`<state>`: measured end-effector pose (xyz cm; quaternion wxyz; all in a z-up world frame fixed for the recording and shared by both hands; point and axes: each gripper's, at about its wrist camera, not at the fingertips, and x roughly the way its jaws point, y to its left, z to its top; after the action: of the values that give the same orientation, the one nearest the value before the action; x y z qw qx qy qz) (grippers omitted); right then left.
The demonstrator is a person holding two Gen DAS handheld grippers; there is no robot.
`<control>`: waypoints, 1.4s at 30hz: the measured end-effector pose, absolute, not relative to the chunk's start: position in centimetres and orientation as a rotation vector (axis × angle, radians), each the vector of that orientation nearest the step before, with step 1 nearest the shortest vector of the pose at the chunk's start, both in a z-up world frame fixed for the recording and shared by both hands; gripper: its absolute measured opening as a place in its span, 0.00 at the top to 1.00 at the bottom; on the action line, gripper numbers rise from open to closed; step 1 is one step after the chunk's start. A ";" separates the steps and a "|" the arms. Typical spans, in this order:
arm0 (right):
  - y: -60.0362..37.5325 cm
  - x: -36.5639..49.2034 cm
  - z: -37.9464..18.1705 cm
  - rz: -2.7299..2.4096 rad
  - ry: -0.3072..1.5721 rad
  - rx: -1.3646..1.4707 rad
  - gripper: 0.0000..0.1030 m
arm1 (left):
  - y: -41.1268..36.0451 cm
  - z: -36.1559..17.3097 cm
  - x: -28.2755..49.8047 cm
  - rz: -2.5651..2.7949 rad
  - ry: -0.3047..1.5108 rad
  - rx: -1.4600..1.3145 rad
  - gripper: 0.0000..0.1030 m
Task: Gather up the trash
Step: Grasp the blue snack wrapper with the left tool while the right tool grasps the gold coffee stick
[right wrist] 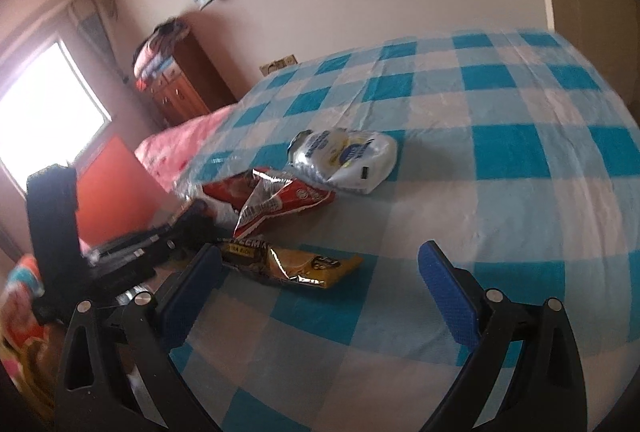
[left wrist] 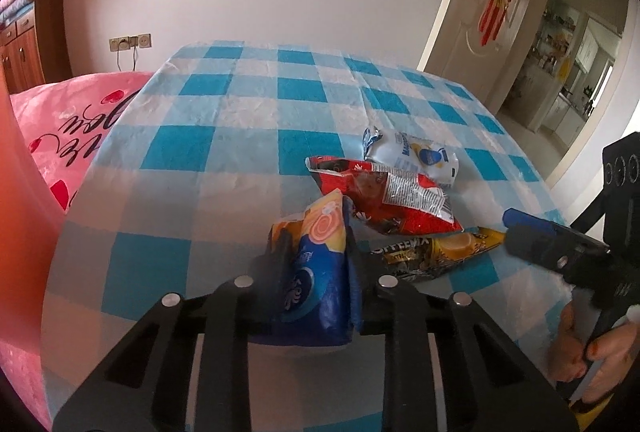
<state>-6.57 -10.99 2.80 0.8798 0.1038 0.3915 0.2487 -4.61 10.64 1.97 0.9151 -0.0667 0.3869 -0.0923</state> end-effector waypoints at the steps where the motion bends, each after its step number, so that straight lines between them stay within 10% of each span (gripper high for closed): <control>1: -10.6 -6.6 2.9 0.514 0.814 0.187 0.05 | 10.7 2.0 -4.6 -0.191 0.797 -0.141 0.76; 7: -8.1 -5.5 3.0 0.531 0.833 0.023 0.06 | 11.9 2.4 -4.9 -0.189 0.787 -0.187 0.78; 10: -6.9 -4.9 2.0 0.554 0.877 -0.027 0.29 | 12.6 2.5 -4.9 -0.181 0.780 -0.196 0.79; 31: -3.5 -9.2 3.0 0.633 0.859 -0.101 0.42 | 15.4 1.6 -5.4 -0.148 0.795 -0.241 0.77; 42: -0.9 -9.1 1.6 0.609 0.855 -0.232 0.64 | 16.3 0.4 -5.7 -0.140 0.836 -0.267 0.83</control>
<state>-9.07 -0.86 1.63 0.8590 -0.1105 0.4073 0.2899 -5.72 16.27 0.44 0.9028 -0.1292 0.4045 -0.0678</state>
